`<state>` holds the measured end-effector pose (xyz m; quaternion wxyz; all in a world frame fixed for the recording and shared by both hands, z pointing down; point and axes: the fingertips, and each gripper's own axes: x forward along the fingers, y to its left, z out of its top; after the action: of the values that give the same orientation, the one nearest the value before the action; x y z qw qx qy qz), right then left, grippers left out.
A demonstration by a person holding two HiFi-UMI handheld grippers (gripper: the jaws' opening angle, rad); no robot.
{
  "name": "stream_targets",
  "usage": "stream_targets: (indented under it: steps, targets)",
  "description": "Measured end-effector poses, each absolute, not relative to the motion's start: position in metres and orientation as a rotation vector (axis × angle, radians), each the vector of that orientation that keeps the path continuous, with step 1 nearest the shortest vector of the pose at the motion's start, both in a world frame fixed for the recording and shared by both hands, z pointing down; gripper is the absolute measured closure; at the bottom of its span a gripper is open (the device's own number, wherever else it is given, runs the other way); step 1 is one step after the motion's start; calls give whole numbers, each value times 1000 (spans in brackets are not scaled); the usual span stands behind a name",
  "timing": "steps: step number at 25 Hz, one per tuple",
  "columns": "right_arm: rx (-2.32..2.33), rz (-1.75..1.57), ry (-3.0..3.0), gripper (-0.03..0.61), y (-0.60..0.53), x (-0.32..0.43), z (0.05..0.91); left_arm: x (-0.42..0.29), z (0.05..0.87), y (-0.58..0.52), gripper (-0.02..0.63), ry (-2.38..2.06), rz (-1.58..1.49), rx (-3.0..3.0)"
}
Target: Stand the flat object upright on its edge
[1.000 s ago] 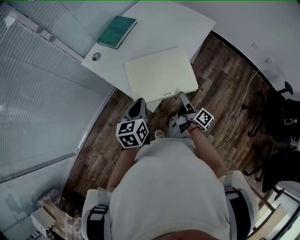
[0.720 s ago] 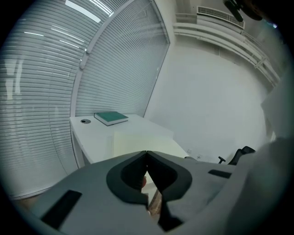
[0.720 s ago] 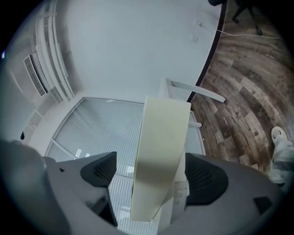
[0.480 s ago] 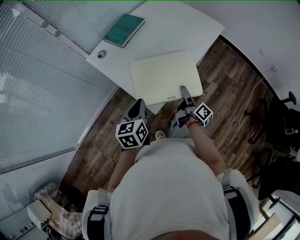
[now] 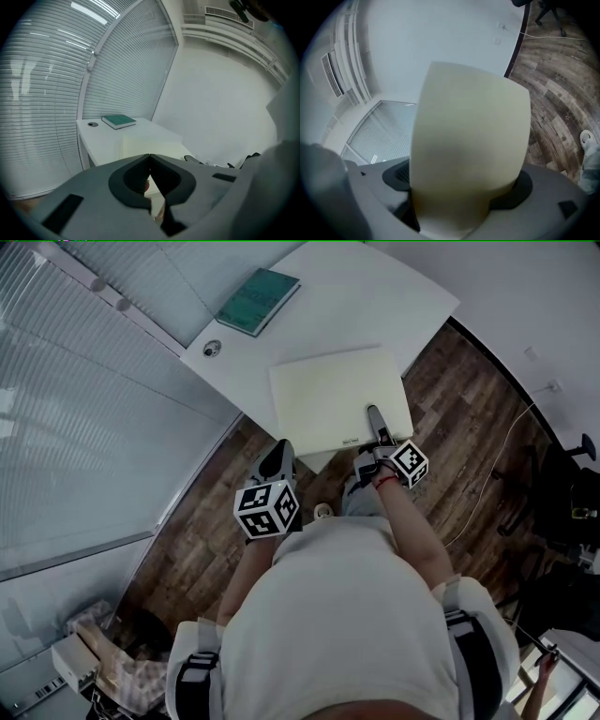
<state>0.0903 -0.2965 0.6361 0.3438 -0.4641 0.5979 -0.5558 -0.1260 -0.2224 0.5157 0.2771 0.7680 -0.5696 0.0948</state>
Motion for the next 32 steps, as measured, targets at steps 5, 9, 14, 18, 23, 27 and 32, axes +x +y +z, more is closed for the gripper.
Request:
stream_targets:
  steps: [5,9,14,18,23,27,32]
  targets:
    - [-1205,-1414,1549,135,-304,92,635,-135,518,-222,594,-1544,260,2047]
    - [-1197,-1406,1546,244,-305,95,636,-138,518,-222,594,-1554,257,2040]
    - [-1190,-1409,1544,276,-305,94,635,-143,518,-222,594,-1559,251,2037]
    - [-1204,-1407,1547,291,-306,95,630,-143,517,-220,594,-1556,248,2042]
    - [-1232,-1400,1564,302,-308,93,617,-145,514,-216,594,-1555,241,2048]
    - [-1256,-1386,1592,306,-308,92,605,-148,511,-213,594,-1561,233,2050]
    - [-1274,-1349,1650,311,-310,90,587,-150,507,-208,594,-1571,214,2055]
